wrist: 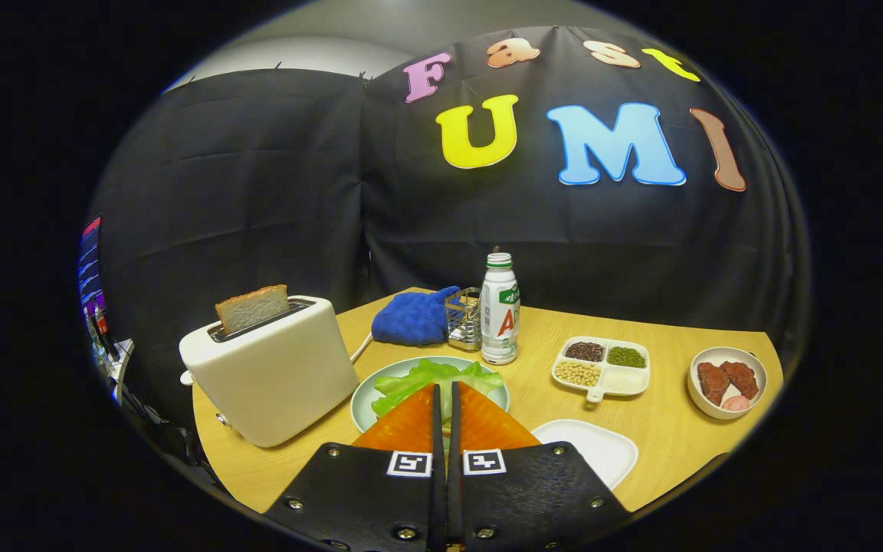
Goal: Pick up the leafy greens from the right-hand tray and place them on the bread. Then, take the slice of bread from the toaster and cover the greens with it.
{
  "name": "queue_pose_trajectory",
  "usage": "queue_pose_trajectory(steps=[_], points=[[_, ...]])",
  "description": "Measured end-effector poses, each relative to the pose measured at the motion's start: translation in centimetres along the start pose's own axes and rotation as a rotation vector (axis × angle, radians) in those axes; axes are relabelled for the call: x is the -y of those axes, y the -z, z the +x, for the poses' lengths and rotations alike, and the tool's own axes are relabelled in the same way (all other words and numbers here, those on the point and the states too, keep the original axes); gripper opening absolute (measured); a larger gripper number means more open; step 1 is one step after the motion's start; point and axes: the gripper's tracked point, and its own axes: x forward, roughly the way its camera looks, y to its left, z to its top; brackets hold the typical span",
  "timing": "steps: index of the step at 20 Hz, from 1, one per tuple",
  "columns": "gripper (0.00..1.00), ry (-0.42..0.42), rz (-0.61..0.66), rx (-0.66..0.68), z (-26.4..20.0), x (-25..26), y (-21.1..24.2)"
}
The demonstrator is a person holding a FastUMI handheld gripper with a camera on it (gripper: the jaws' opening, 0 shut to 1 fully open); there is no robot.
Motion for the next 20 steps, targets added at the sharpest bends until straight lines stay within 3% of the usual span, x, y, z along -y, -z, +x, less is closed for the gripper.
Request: queue_pose_trajectory(steps=[5, 14, 18, 20], points=[[0.01, -0.017, 0.009, -0.028, 3.8, -1.2, 0.8], [0.01, 0.036, -0.058, -0.093, 6.8, -0.9, 3.6], [0.22, 0.108, -0.049, -0.081, 6.3, 0.6, 3.3], [0.37, 0.104, -0.033, -0.058, 5.5, 0.5, 2.7]])
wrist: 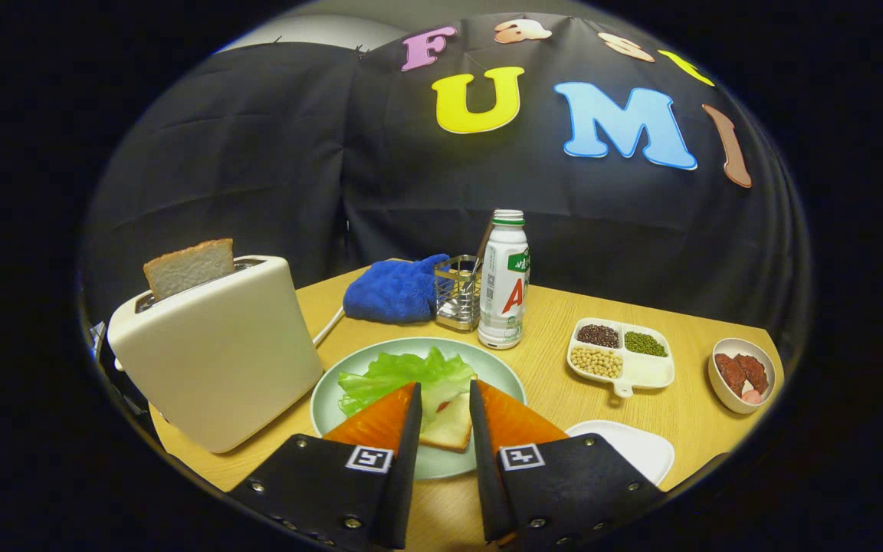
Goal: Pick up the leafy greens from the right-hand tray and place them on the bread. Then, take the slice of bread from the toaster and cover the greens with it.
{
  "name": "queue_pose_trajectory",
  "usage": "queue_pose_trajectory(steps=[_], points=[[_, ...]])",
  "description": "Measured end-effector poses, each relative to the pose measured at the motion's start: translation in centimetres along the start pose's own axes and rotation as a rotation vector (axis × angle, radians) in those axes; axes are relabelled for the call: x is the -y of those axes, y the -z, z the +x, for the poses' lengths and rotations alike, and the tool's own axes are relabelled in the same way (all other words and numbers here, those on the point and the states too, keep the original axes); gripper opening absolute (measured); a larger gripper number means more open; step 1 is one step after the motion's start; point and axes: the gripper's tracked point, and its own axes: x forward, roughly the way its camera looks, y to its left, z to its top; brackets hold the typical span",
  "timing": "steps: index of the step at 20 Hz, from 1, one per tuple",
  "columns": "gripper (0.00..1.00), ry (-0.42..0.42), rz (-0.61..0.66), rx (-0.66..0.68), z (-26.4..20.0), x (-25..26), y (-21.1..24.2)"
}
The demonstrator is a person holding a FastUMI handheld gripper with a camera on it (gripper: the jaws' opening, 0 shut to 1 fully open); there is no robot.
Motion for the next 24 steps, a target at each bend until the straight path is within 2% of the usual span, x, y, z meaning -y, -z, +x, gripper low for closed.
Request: queue_pose_trajectory(steps=[1, 3, 7, 11, 17, 22, 24], points=[[0.49, 0.006, 0.008, 0.017, -0.4, 0.2, -0.2], [0.55, 0.025, 0.018, 0.046, -1.6, 0.4, -0.7], [0.55, 0.030, 0.008, 0.114, -4.5, -1.9, -1.8], [0.54, 0.024, 0.024, 0.203, -7.4, -6.3, -3.1], [0.54, 0.056, -0.051, 0.316, -9.5, -11.7, -5.1], [0.54, 0.052, 0.058, 0.325, -9.5, -15.6, -6.6], [0.54, 0.016, 0.071, 0.310, -8.9, -18.3, -7.0]])
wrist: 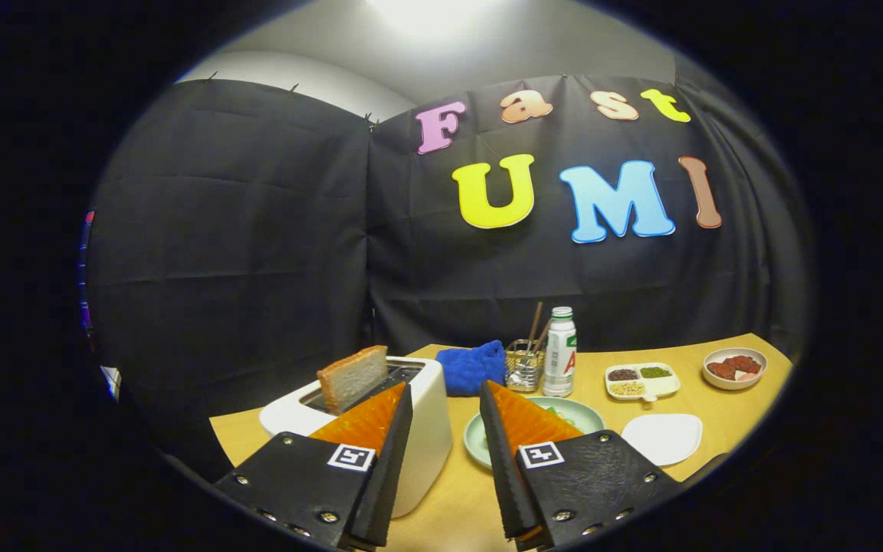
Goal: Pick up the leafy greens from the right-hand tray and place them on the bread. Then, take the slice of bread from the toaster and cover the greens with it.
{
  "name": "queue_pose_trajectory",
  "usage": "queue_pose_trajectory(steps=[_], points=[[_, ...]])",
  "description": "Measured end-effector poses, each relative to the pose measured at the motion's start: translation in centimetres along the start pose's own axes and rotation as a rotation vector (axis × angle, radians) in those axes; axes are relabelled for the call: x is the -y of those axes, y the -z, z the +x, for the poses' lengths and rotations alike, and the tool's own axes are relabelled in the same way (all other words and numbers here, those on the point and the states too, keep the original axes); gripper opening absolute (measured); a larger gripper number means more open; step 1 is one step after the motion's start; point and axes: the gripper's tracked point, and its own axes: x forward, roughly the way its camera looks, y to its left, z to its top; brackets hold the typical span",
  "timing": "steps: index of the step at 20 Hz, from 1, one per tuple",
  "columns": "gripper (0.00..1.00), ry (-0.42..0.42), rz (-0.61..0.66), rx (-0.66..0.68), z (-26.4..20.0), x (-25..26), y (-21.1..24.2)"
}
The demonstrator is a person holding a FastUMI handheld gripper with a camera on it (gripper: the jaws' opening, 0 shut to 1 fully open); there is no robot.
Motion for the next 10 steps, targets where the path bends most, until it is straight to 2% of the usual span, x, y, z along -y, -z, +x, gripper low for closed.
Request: queue_pose_trajectory(steps=[3, 10], points=[[0.54, -0.024, 0.023, -0.012, 1.0, -3.3, 0.1], [0.54, -0.025, -0.036, -0.011, 2.3, -8.3, 0.3]])
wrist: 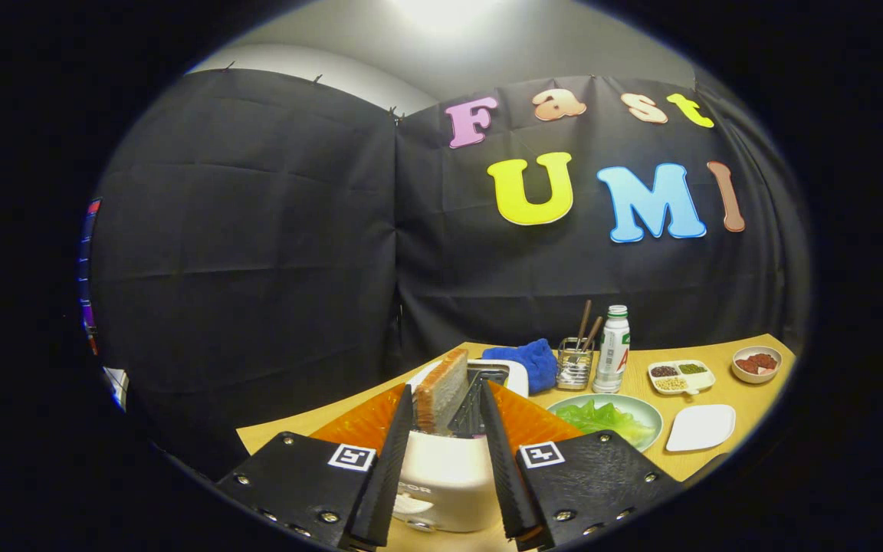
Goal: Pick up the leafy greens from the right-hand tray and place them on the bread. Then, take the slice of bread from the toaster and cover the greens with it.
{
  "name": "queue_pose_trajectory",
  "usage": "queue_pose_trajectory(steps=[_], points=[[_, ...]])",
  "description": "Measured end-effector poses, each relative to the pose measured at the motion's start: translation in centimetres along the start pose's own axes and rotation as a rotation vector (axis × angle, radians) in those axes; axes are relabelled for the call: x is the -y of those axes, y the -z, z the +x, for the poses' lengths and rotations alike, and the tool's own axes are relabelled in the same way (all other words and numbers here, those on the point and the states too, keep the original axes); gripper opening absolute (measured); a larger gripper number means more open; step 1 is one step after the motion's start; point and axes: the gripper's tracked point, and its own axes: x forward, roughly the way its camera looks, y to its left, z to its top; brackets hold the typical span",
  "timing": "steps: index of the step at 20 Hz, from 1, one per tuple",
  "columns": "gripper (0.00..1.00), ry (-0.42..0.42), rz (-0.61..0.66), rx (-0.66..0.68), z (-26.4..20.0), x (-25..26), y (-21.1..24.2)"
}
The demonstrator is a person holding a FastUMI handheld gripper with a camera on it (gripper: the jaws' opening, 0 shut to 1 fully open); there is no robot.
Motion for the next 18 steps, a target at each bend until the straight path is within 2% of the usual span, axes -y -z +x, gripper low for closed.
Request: queue_pose_trajectory(steps=[2, 6, 10, 11, 12, 14, 15, 17, 18], points=[[0.54, -0.006, -0.010, -0.019, 0.9, -1.0, 0.5], [0.54, 0.042, 0.014, -0.047, 2.9, -0.8, 1.4], [0.53, 0.131, -0.027, -0.032, 4.3, 0.2, 1.1], [0.29, 0.134, -0.022, -0.041, 4.3, 0.2, 1.5], [0.25, 0.134, -0.013, -0.061, 4.6, 0.0, 2.2], [0.26, 0.142, 0.019, -0.059, 4.8, 0.0, 1.7], [0.08, 0.137, 0.030, -0.058, 4.7, -0.1, 1.9], [0.08, 0.140, 0.032, -0.049, 5.0, -0.1, 1.7], [0.03, 0.143, 0.032, -0.047, 5.1, -0.1, 1.6]])
